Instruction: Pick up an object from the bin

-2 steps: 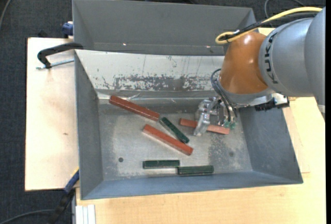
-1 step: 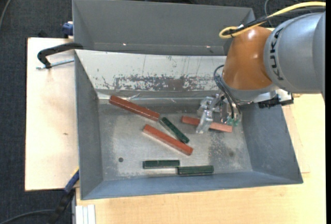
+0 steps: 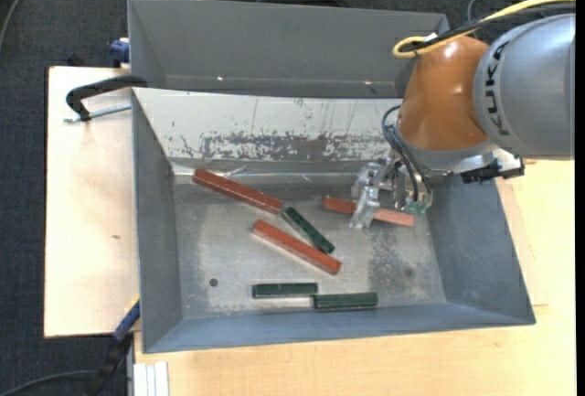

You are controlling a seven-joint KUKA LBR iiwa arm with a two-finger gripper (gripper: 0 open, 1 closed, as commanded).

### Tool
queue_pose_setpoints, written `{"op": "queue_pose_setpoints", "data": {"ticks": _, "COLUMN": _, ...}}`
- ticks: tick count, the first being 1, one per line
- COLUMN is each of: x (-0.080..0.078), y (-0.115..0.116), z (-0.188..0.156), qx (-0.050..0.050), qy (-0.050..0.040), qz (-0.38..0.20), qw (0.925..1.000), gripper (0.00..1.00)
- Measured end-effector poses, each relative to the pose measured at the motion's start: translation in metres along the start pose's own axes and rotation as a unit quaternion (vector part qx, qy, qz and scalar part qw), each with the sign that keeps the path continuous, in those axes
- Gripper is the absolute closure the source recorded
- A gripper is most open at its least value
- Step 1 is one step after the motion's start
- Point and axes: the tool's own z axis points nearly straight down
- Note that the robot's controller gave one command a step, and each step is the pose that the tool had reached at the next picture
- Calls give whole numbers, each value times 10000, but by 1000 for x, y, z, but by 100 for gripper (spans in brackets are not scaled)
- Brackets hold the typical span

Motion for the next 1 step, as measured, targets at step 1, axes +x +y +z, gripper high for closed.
{"op": "queue_pose_setpoints", "data": {"ticks": 1, "x": -1, "y": 0, "z": -10, "qx": -4, "qy": -25, "qz": -1, "qw": 10000, "gripper": 100}}
